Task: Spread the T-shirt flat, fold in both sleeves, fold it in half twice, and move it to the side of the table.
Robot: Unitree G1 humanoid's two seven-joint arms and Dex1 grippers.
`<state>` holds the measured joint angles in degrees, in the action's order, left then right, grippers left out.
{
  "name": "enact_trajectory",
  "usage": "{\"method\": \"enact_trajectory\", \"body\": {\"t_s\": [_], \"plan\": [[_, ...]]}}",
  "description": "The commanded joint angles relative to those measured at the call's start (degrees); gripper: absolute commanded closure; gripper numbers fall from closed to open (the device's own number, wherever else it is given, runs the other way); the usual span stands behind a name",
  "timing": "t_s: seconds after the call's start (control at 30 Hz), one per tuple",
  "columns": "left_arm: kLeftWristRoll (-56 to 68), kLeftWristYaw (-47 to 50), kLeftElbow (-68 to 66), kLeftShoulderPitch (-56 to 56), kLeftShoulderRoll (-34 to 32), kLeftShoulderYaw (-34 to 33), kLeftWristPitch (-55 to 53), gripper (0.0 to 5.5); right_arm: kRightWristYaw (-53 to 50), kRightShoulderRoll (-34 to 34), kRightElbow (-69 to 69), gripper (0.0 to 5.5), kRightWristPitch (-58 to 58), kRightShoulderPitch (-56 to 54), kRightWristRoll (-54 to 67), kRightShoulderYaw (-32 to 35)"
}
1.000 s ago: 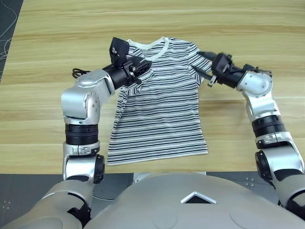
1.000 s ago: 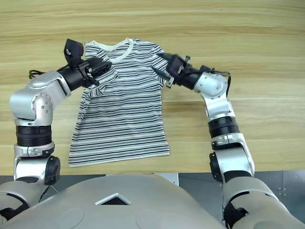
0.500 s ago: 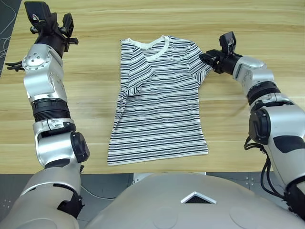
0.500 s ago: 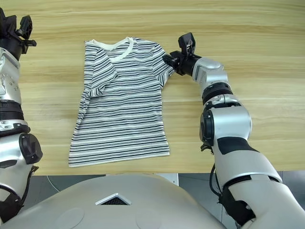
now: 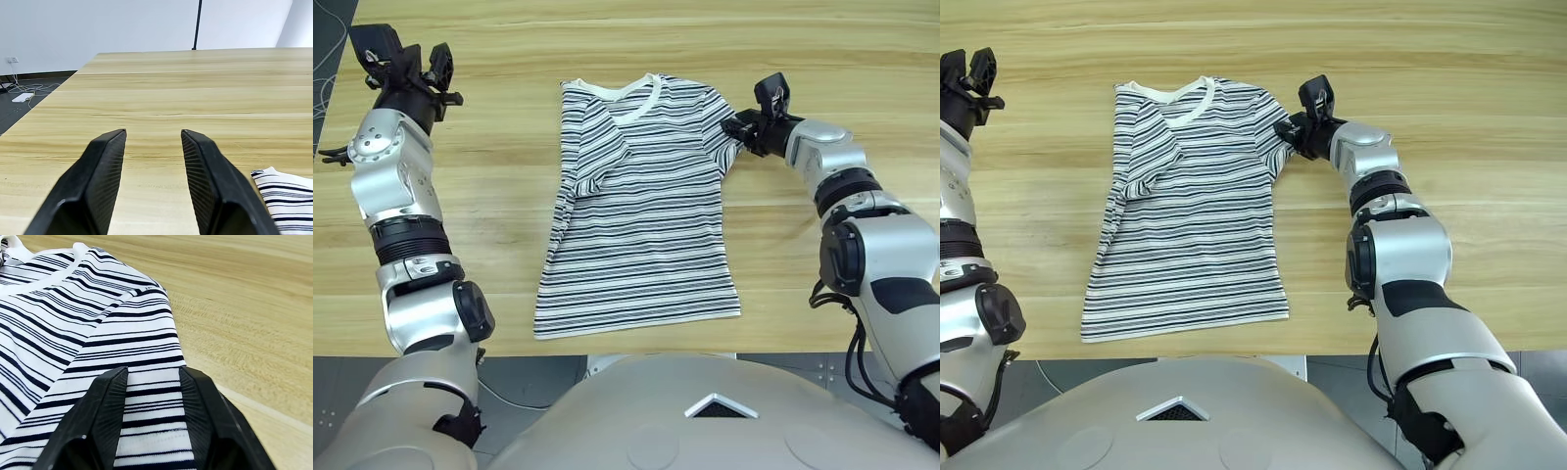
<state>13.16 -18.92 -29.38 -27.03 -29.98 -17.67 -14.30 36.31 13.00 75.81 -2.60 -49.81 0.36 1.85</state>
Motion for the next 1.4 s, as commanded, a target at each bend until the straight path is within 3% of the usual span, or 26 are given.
{"method": "enact_trajectory", "body": {"t_s": [0.03, 0.43, 0.7, 1.03, 1.4], "plan": [[0.16, -0.49, 1.41, 1.0, -0.68, -0.1, -1.65, 3.4, -0.14, 0.97, 0.15, 3.55, 0.08, 0.66, -0.27, 1.09], [0.05, -0.9, 2.71, 1.51, -0.26, 0.33, -2.89, 3.4, -0.23, 1.77, 0.26, 3.55, 0.06, 2.42, -2.15, 1.08], [0.24, -1.27, 2.98, 1.26, -0.01, 0.64, -3.46, 3.4, 5.23, 0.49, -0.15, 3.55, 0.0, 3.87, -4.7, -2.26], [0.51, -1.43, 3.1, 0.89, 0.1, 0.57, -3.83, 3.39, 6.59, 0.43, -0.6, 5.39, -0.02, 3.94, -4.63, -2.82], [0.75, -1.27, 2.87, 1.05, 0.25, 0.59, -3.72, 3.39, 6.83, 0.82, -1.97, 5.39, 1.3, 2.12, -3.07, -1.33]]}}
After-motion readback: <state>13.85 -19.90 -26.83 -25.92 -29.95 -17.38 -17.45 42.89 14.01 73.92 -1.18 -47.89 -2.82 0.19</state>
